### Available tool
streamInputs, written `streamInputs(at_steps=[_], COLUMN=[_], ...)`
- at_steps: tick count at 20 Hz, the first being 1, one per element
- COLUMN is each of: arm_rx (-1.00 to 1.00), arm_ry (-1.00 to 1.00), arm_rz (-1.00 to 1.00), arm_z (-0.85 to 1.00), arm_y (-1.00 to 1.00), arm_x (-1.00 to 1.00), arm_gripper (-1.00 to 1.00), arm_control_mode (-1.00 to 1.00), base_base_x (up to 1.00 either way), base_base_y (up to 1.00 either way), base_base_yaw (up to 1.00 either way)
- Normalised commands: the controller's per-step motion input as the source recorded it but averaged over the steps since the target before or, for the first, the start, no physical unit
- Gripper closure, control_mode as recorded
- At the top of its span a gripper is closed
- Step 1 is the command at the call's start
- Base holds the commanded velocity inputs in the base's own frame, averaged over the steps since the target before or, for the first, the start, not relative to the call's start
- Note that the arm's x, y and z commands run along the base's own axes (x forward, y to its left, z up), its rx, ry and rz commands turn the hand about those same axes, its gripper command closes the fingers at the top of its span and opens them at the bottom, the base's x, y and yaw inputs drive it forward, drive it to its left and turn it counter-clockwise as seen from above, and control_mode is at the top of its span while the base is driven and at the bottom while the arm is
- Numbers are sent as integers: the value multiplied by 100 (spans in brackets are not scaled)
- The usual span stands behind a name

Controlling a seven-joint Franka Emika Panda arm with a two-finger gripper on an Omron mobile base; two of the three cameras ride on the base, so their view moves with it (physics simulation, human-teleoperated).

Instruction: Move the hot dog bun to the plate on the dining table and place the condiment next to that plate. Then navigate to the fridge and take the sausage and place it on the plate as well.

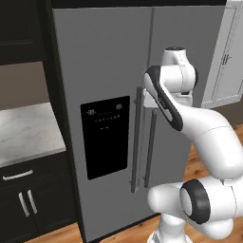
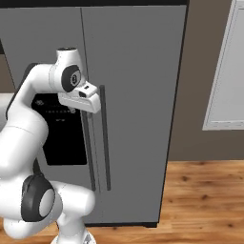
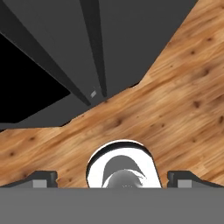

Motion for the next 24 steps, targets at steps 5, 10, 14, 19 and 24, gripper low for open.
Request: streamInputs(at_steps=[5,10,14,19,24], arm_rx=[0,0,0,0,0], arm_ry=[-1,-17,-28,-27,-12], arm_rz=[0,16,28,27,15], arm_z=[0,-24,-34,-40,-11], arm_y=[-11,-71,-43,5,31], arm_x=[0,0,1,21,60], arm_gripper=[-100,-100,-100,-100,-100], arm_control_mode=[-100,-100,-100,-100,-100], base_base_x=[0,0,0,0,0], base_base_y=[0,0,0,0,0], base_base_yaw=[0,0,0,0,0])
